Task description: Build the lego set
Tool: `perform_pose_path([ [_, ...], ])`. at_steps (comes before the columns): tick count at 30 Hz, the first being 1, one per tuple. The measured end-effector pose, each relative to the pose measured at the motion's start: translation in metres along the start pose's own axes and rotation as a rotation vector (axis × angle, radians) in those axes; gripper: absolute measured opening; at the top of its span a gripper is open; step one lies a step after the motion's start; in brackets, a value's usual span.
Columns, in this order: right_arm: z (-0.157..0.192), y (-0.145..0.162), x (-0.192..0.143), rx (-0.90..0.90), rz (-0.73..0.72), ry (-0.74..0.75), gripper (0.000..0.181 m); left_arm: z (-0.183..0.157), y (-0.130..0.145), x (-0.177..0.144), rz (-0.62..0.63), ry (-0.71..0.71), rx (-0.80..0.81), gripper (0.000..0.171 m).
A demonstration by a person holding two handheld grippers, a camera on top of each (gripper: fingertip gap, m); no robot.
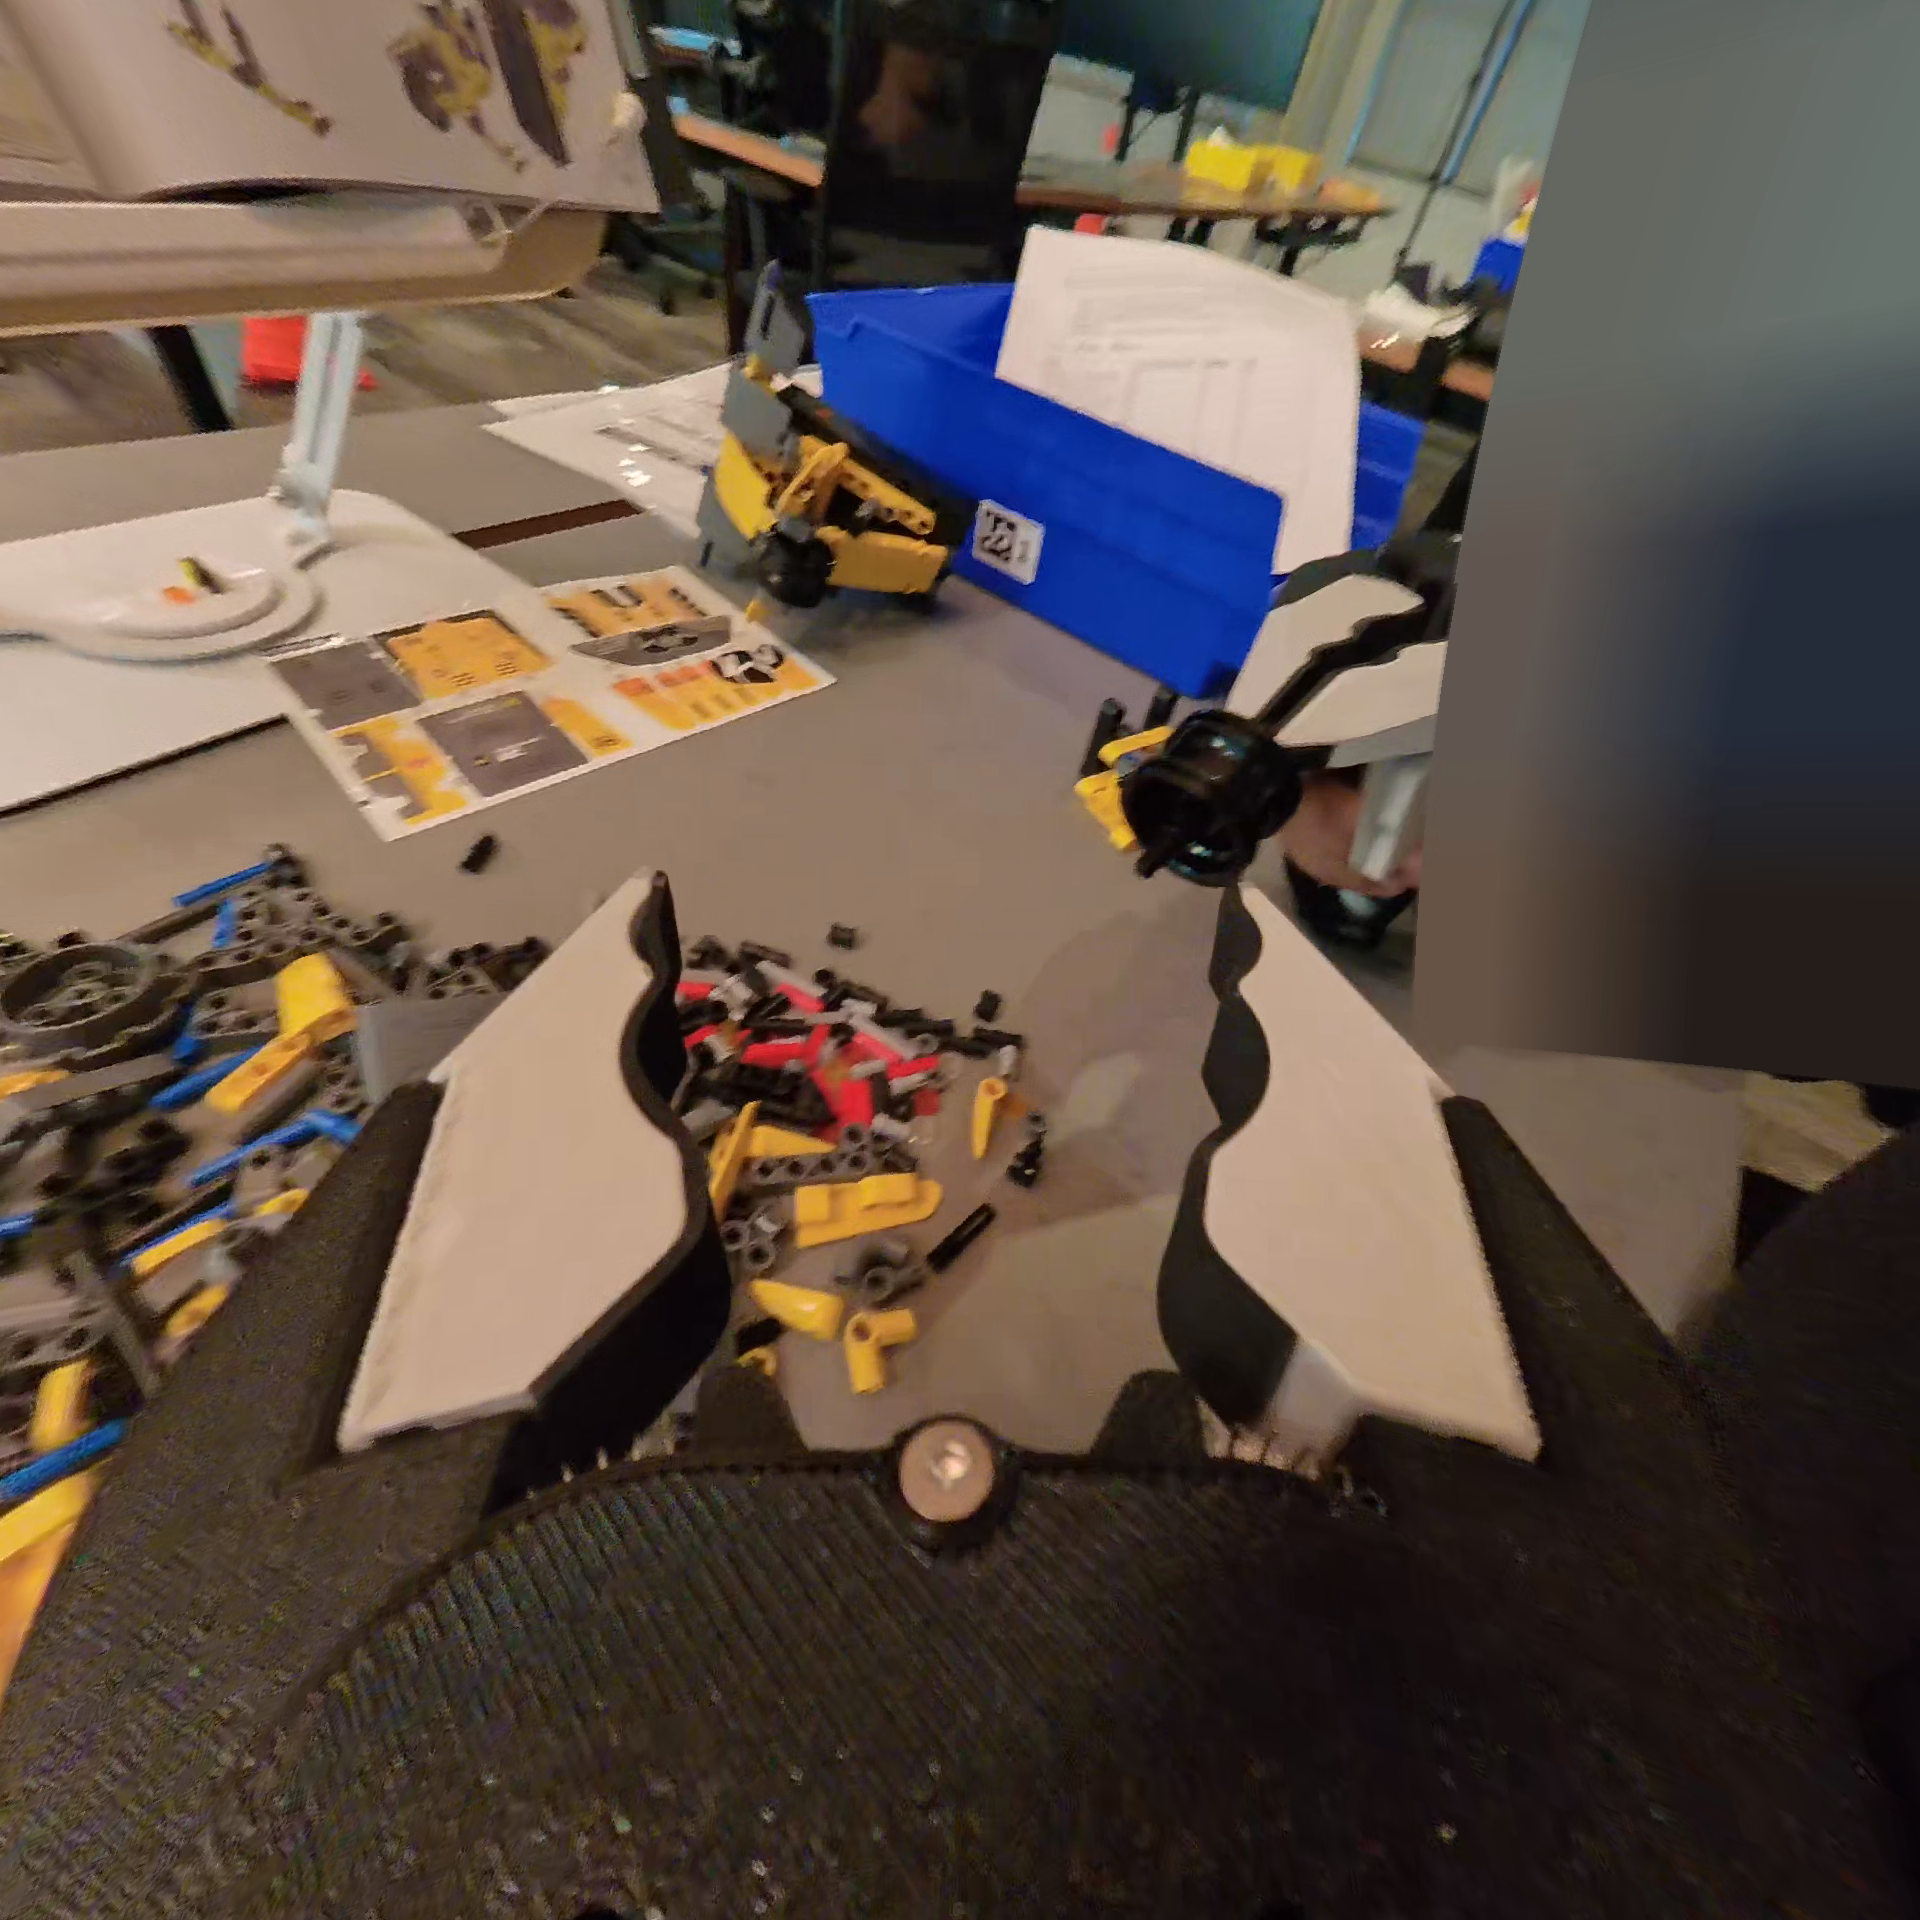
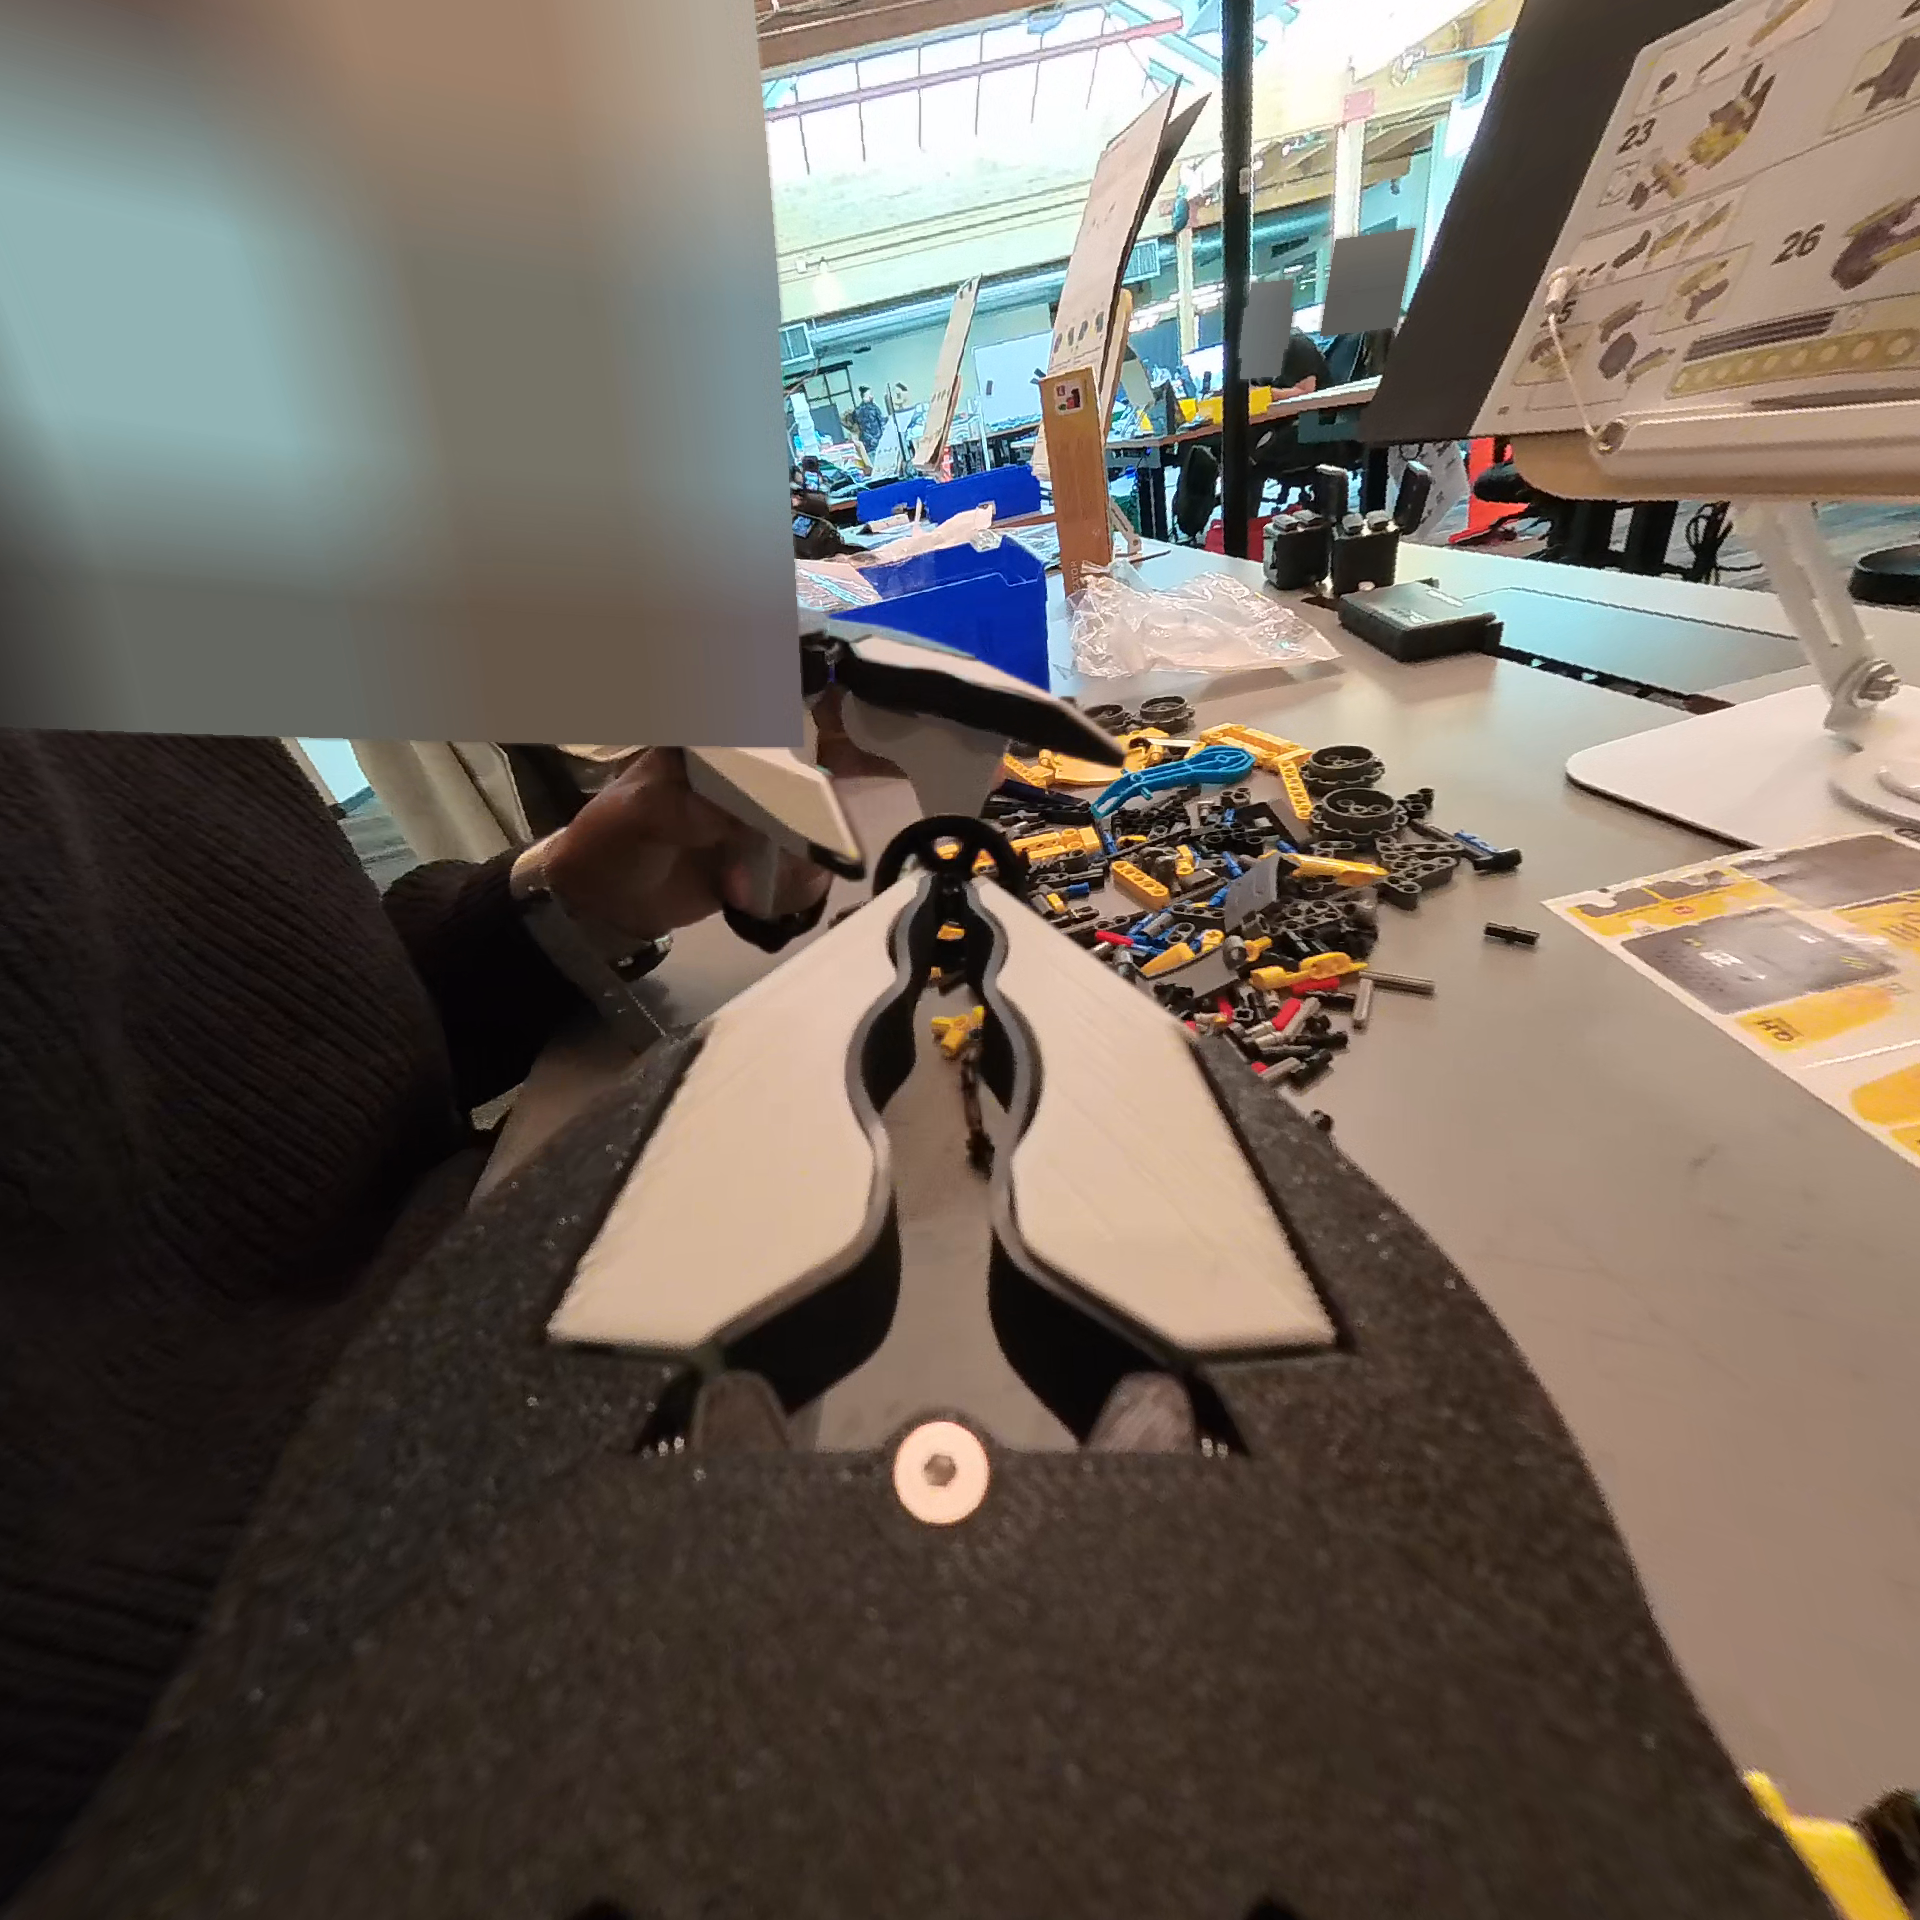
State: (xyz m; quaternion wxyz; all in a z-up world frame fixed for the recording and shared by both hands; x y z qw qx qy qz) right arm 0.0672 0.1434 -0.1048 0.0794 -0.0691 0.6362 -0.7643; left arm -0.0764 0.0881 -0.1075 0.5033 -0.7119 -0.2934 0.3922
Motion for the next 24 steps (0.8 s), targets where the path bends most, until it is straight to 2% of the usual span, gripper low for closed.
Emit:
perform_pose_path([
  [3, -0.001, 0.0, -0.001, 0.006, -0.002, 0.003, 0.004, -0.004, 0.001, 0.001, -0.05, 0.039, -0.016, 0.099],
  [5, -0.002, 0.001, 0.0, 0.019, 0.004, -0.004, 0.004, -0.005, 0.002, -0.002, -0.076, 0.072, -0.032, 0.091],
  [9, -0.003, 0.004, 0.001, 0.015, 0.02, -0.001, 0.004, -0.011, -0.011, -0.017, -0.224, 0.131, -0.031, 0.079],
  [16, -0.001, 0.002, 0.001, 0.007, 0.018, -0.001, 0.004, -0.007, 0.002, -0.009, -0.144, 0.119, -0.02, 0.077],
  [24, 0.009, -0.006, 0.001, -0.05, 0.003, -0.004, 0.004, -0.01, 0.007, -0.005, -0.112, 0.13, -0.005, 0.076],
])
Point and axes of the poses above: each gripper's, where its closed fingertips meet, x out along the fingers, y out of its underside, z = x × y across the jaws, the point moved 6 cm from there along -x, back along the fingers, and after that the axes turned 1 degree about -x, right-handed, at the moved point
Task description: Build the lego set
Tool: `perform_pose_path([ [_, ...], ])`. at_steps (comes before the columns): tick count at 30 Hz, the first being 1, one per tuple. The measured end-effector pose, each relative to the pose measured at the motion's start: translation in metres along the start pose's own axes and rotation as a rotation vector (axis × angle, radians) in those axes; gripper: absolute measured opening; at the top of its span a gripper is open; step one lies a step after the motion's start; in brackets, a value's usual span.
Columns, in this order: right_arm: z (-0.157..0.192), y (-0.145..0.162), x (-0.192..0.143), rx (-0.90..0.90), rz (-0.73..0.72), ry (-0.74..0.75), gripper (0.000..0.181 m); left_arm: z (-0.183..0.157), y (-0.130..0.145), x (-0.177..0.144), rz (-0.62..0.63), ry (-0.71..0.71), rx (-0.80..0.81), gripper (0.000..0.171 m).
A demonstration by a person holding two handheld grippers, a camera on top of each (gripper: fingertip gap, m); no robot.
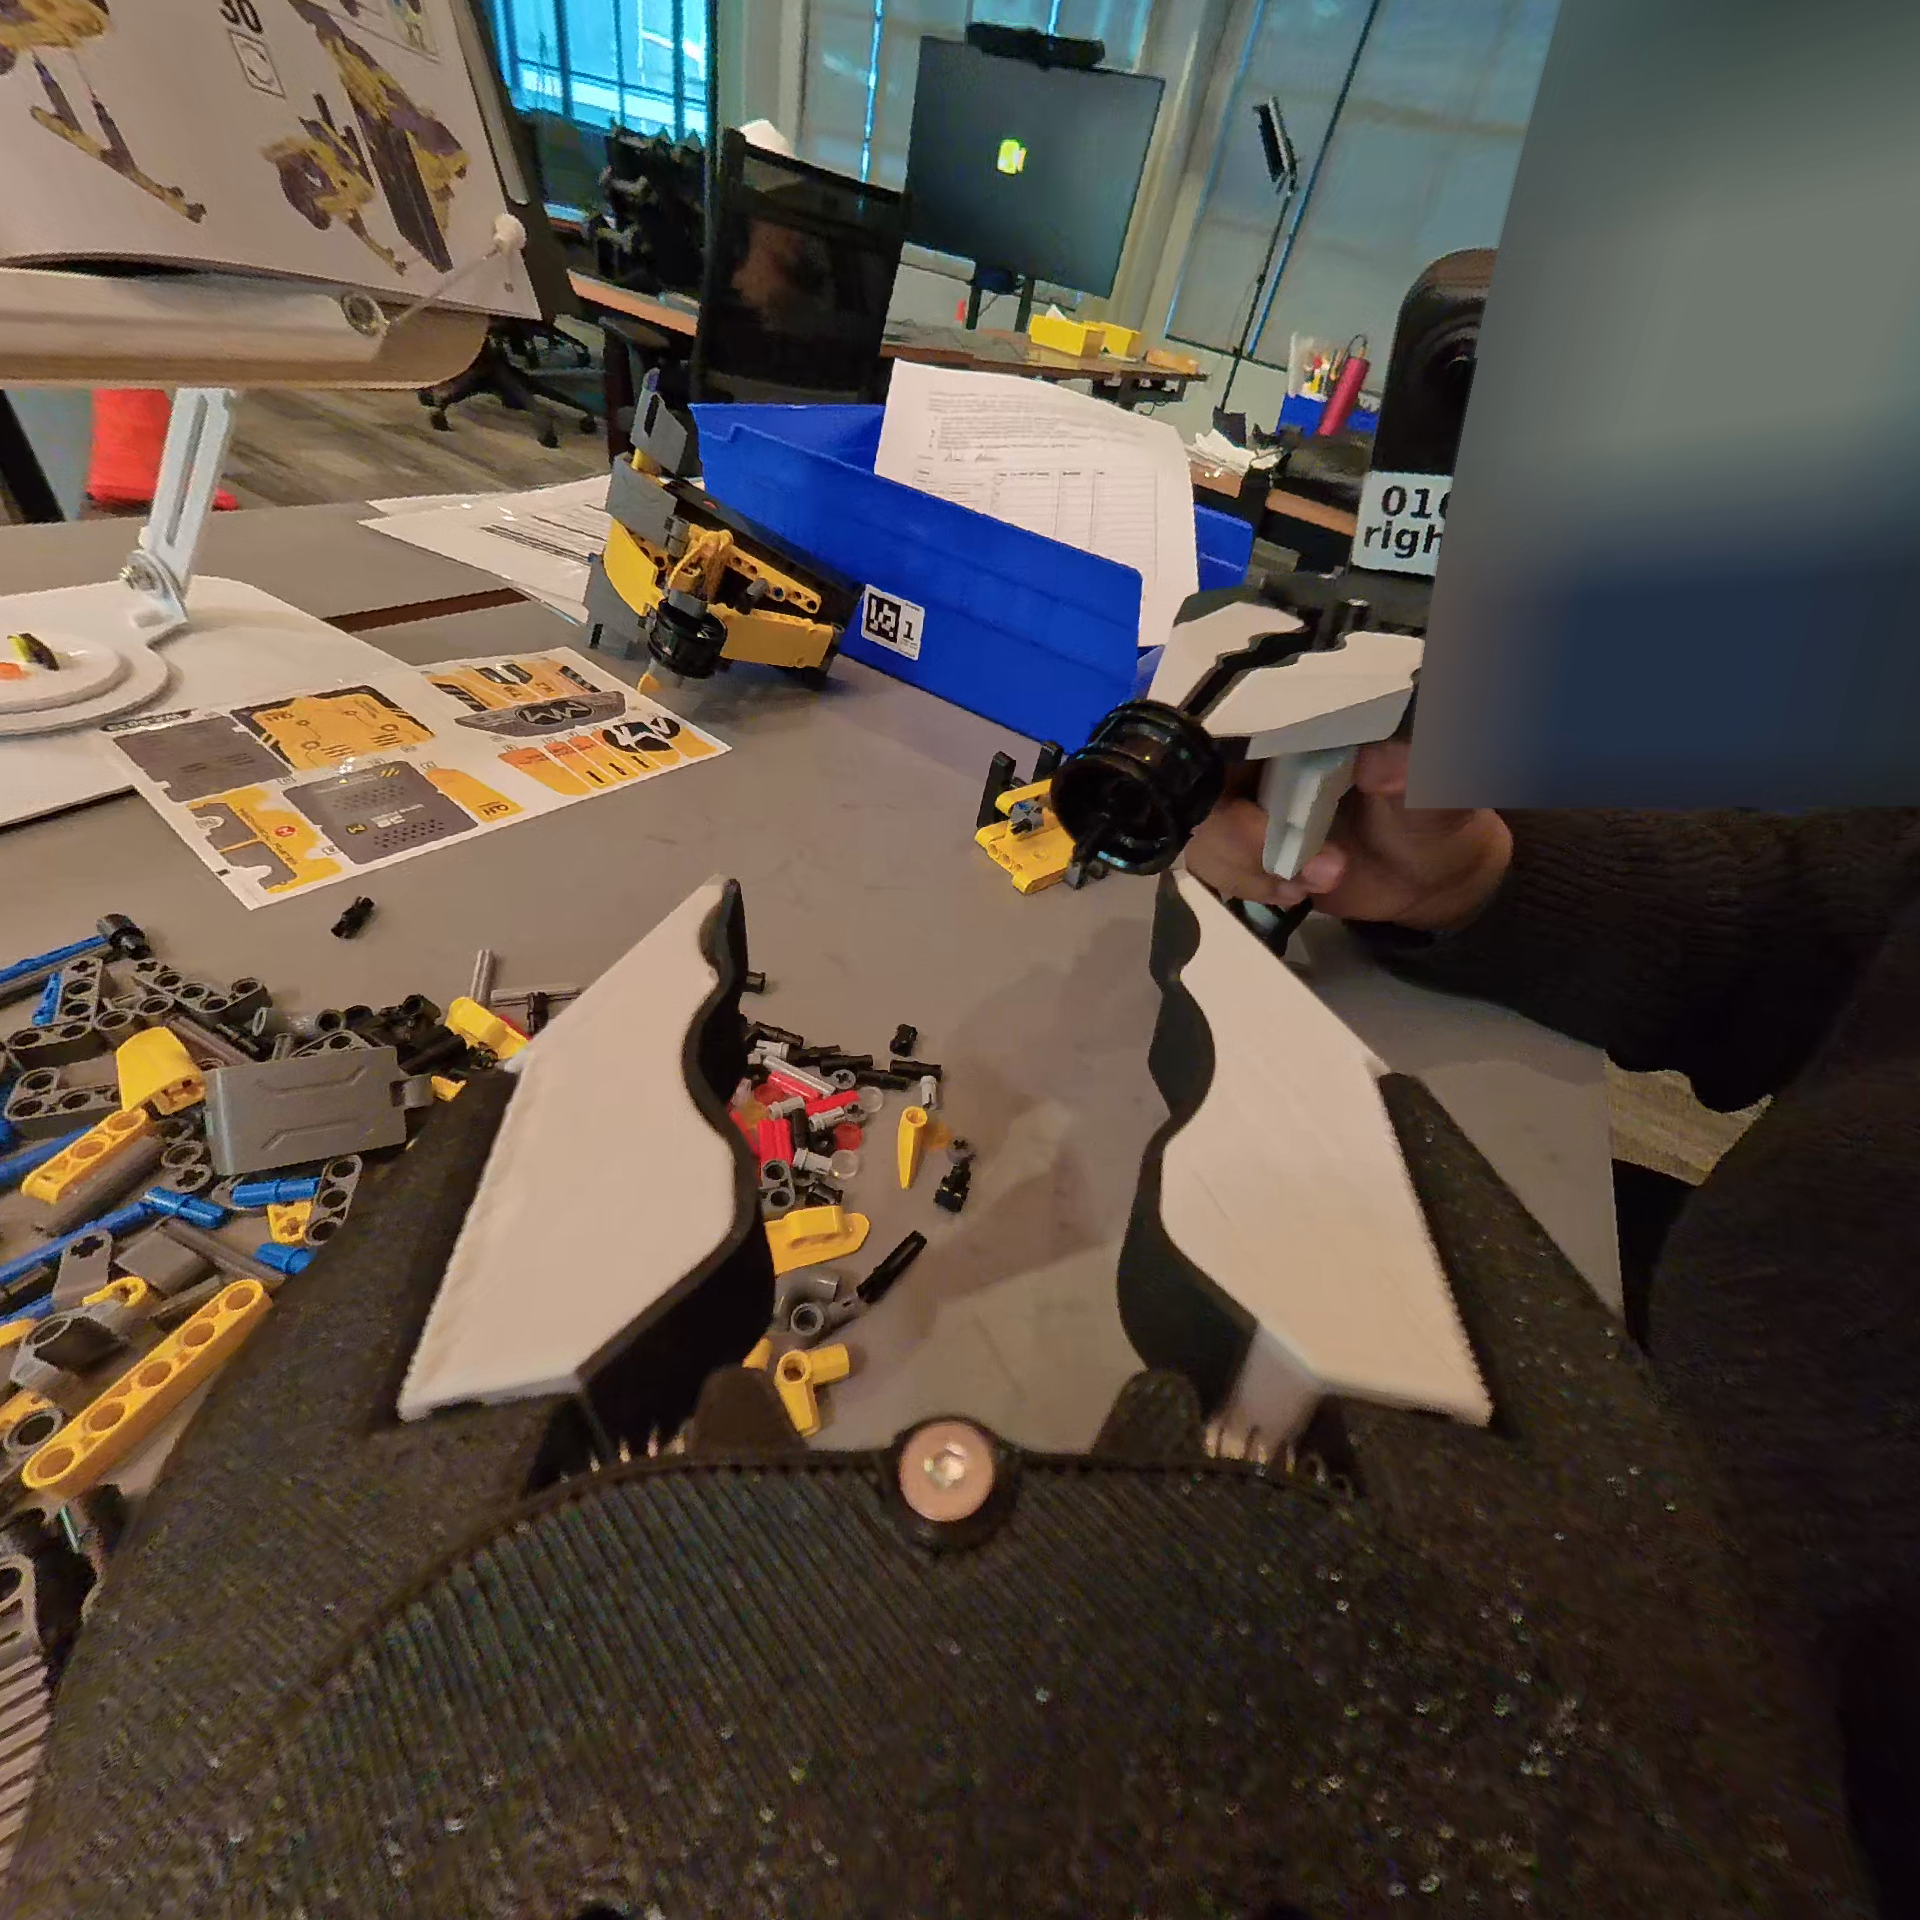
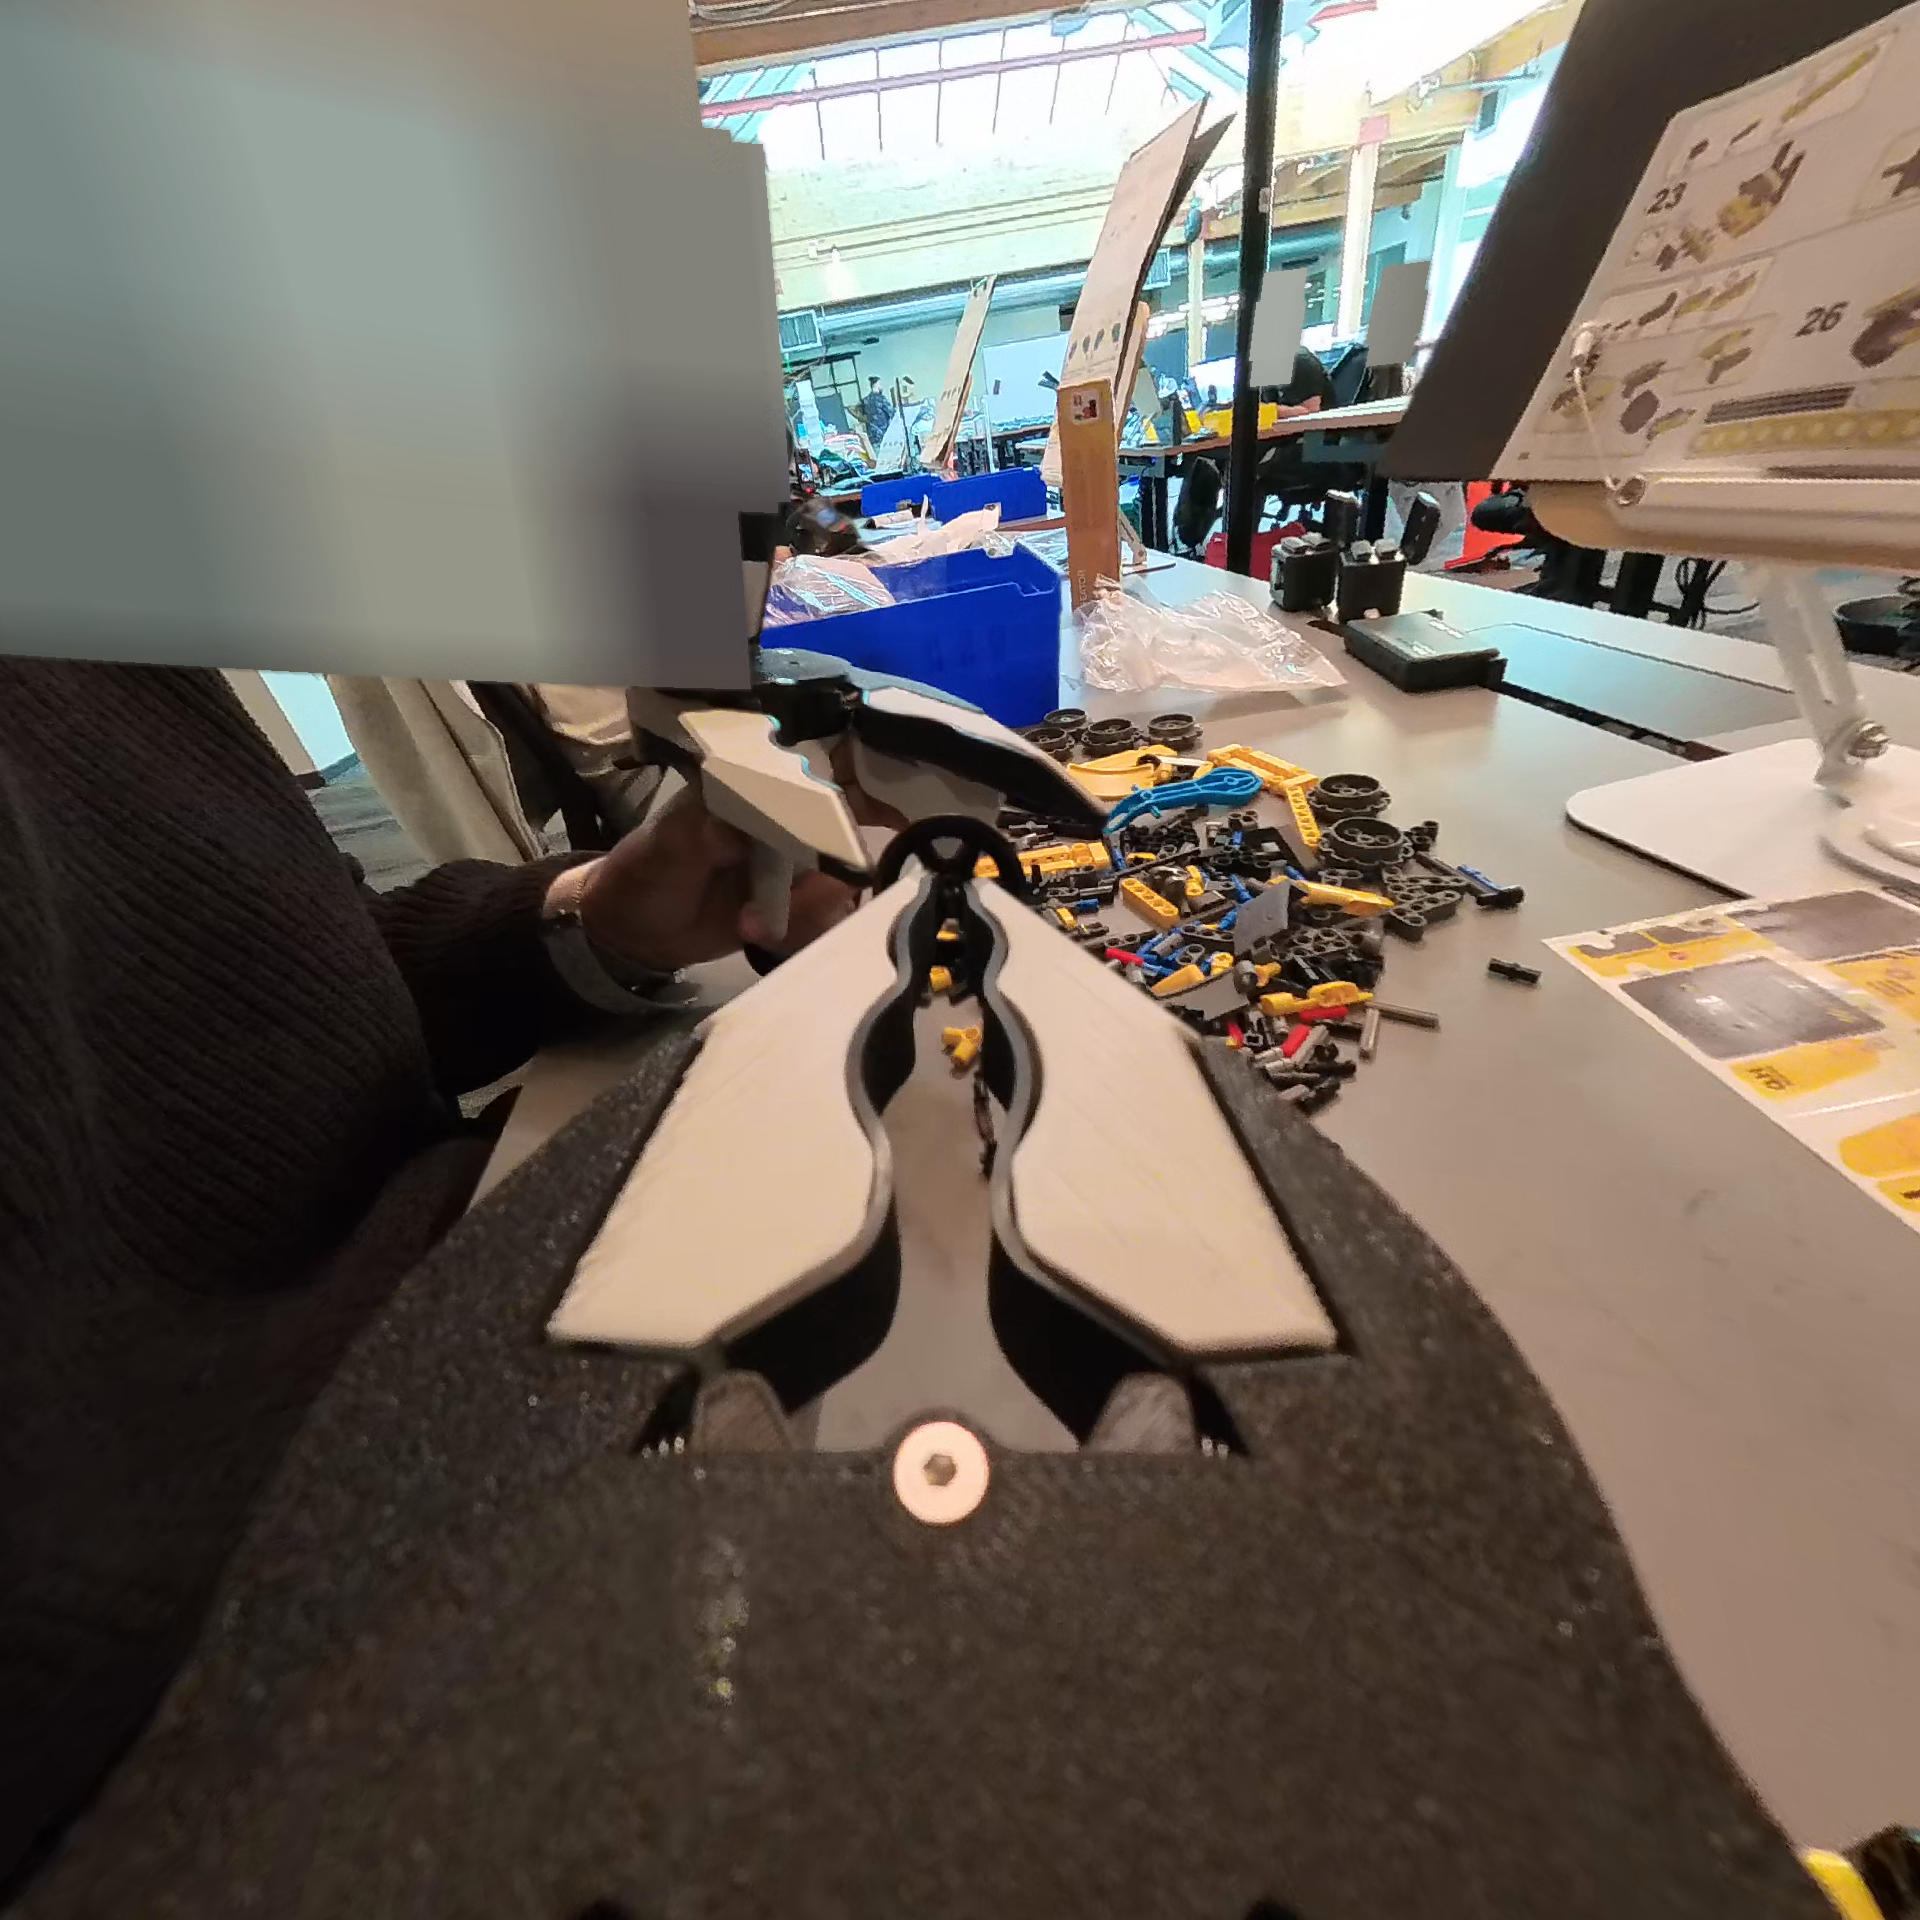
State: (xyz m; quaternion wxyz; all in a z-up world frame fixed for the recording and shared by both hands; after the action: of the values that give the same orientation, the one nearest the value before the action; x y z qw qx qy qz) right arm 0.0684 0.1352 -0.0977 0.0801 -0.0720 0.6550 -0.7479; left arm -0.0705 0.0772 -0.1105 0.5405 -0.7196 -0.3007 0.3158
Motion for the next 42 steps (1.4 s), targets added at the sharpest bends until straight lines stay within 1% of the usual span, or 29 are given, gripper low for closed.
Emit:
perform_pose_path([
  [5, 0.002, -0.004, -0.002, 0.057, -0.039, -0.031, 0.004, -0.003, 0.003, 0.004, 0.02, 0.019, 0.015, 0.075],
  [9, 0.0, -0.006, -0.004, 0.063, -0.047, -0.022, 0.004, -0.006, 0.005, 0.007, 0.038, 0.028, 0.032, 0.074],
  [16, -0.002, -0.002, -0.002, 0.032, -0.014, 0.0, 0.004, -0.008, 0.006, 0.007, 0.046, 0.033, 0.037, 0.074],
  [25, -0.009, 0.009, 0.001, 0.073, 0.017, 0.004, 0.004, -0.015, 0.004, 0.007, 0.034, 0.048, 0.073, 0.072],
  [30, -0.013, 0.013, 0.001, 0.098, 0.025, 0.004, 0.004, -0.014, 0.006, 0.007, 0.043, 0.062, 0.047, 0.072],
  [42, -0.013, 0.014, 0.001, 0.101, 0.035, 0.006, 0.004, -0.014, 0.008, 0.008, 0.056, 0.058, 0.046, 0.072],
])
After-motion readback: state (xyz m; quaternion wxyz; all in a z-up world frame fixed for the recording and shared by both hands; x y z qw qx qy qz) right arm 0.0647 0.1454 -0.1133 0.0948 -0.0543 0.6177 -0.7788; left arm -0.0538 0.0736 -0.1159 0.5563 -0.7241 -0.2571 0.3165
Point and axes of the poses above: each gripper's, where its closed fingertips meet, x out along the fingers, y out of its underside, z = x × y across the jaws, the point moved 6 cm from there along -x, back along the fingers, and after that the axes turned 1 degree about -x, right-handed, at the moved point
